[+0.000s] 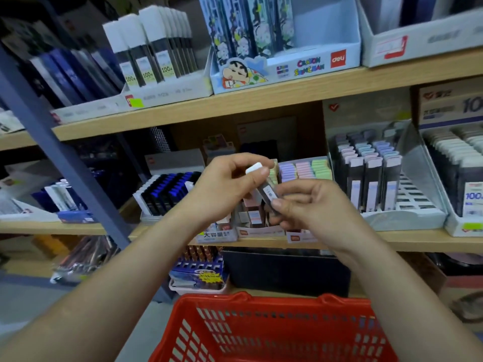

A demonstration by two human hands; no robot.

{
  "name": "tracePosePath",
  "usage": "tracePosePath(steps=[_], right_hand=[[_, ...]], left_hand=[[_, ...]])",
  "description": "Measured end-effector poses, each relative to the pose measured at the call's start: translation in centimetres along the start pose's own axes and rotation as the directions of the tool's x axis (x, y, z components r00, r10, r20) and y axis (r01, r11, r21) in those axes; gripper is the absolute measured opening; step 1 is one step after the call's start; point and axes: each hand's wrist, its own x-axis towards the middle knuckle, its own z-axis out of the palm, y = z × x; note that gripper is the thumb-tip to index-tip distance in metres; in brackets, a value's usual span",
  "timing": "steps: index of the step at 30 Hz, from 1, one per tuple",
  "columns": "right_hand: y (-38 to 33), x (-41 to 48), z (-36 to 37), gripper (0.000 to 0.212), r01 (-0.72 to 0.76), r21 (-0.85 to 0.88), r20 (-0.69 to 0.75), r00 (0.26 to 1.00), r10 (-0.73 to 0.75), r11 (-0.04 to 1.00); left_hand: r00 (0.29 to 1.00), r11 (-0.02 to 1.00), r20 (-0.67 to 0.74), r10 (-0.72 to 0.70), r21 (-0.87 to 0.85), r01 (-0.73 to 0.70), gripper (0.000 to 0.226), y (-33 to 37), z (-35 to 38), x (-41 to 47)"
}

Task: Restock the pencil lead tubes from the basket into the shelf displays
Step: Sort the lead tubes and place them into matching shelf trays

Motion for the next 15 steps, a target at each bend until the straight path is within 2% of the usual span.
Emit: tracePosePath(steps=[3,6,10,12,15], right_hand=[[-0.7,-0.6,-1.9,0.012,-0.053,-0.138,0.012,0.998,0.055,0.989],[-1.3,-1.3,-4.3,0.014,-0.06,-0.258,-0.085,0.996,0.039,0.964],[-1.7,-2.0,-6.3,0.016,-0.056,-0.288,-0.151,0.988,0.013,0.956],[-1.6,-2.0,-5.9,0.017,-0.039,-0.289,-0.146,0.989,-0.004,0.956],[-1.4,-1.6,-3.9,0.018,-0.003,-0.295,-0.136,0.99,-0.038,0.955]], left_hand=[[0.998,0.998,-0.057,0.021,0.055,-0.018,0.019,0.4,0.5,0.0],[0.988,0.949,-0.101,0.117,0.306,-0.081,0.017,0.7,1.1,0.0],[0.984,0.874,-0.095,0.154,0.477,-0.091,0.017,0.2,-1.0,0.5],[0.982,0.846,-0.128,0.137,0.531,-0.049,0.014,-0.3,-2.9,0.5],[0.973,0.867,-0.221,0.062,0.496,0.058,0.013,-0.9,-5.6,-0.1]])
